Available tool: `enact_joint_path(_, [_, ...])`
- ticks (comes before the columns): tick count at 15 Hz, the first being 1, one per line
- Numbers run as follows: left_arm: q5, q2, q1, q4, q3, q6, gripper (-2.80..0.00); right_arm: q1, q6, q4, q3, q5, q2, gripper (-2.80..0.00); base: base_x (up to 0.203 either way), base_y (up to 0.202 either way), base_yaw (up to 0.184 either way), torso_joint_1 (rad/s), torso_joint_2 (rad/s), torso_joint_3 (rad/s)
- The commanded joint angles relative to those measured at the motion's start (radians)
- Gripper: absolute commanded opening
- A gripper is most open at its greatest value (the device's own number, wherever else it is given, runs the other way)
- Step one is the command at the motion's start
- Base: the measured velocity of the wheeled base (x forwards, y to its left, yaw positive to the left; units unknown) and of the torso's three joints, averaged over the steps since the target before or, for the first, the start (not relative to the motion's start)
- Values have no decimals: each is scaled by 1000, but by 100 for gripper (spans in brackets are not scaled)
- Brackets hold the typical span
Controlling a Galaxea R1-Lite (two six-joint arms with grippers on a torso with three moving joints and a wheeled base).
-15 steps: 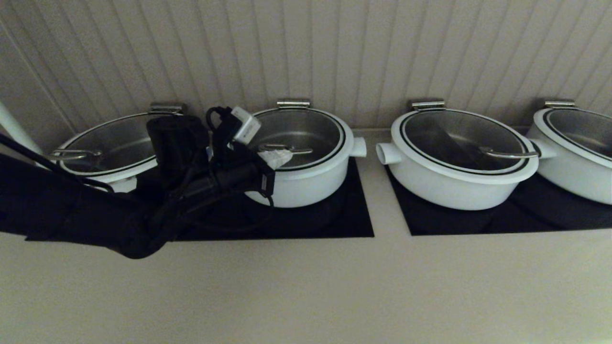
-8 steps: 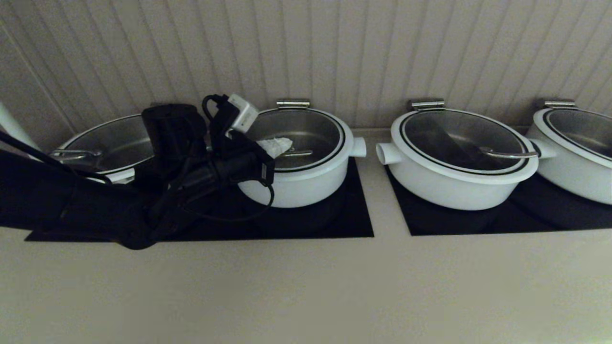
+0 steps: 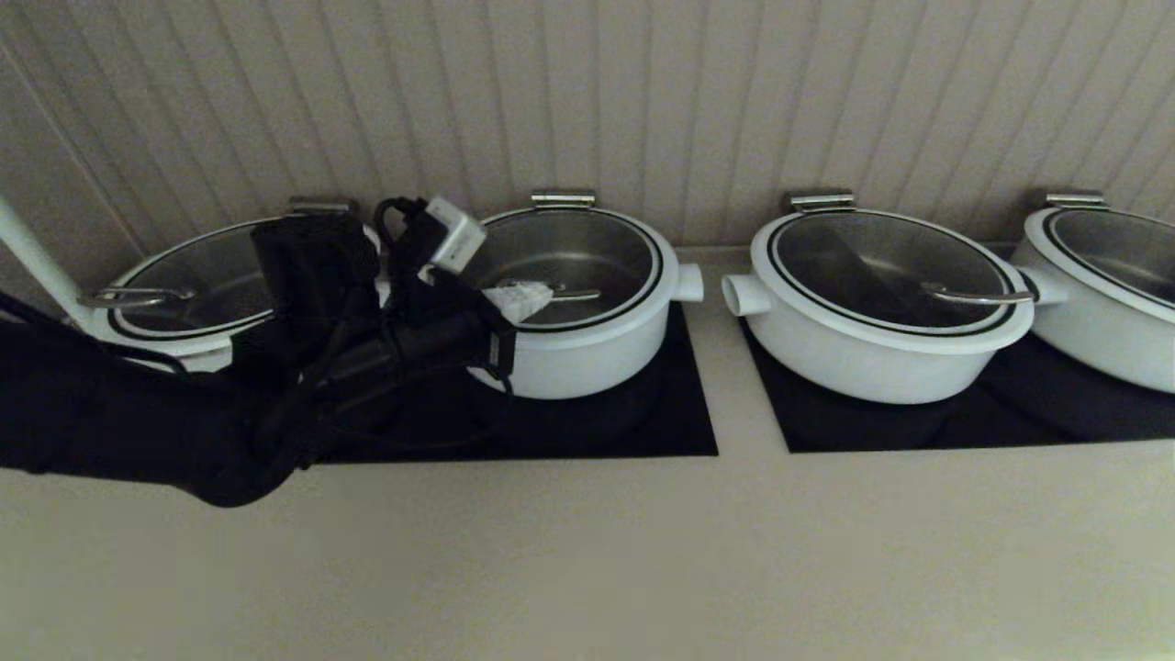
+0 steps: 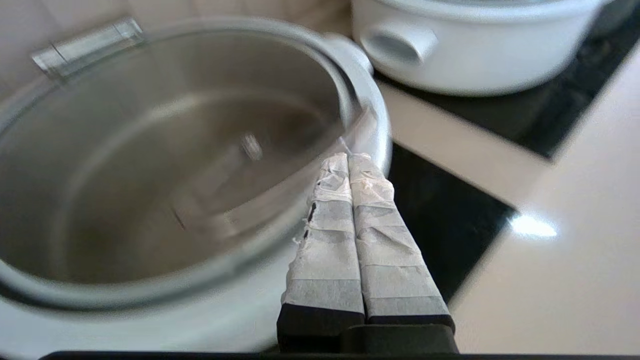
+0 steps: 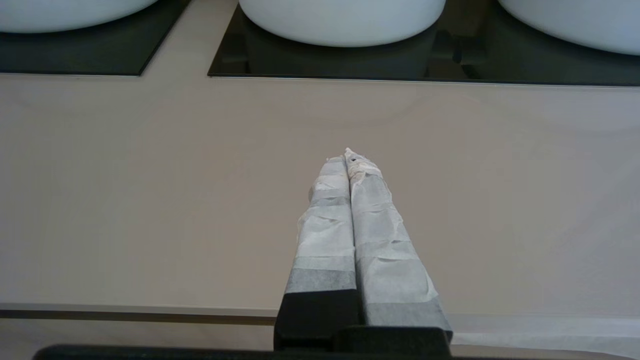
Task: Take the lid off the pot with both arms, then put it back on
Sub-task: Open the food pot lid a small opening with the left arm
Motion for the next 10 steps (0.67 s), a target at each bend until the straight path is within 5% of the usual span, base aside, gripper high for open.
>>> enact_joint_path(1, [-4, -42, -3, -2, 68, -1, -280, 0, 0, 0, 0, 1, 0, -280, 0, 0, 0, 0, 0, 0])
enact_joint_path(10, [3, 74, -2, -92, 90, 3, -280, 0, -3, 0, 0, 1, 0, -280, 0, 0, 0, 0, 0, 0])
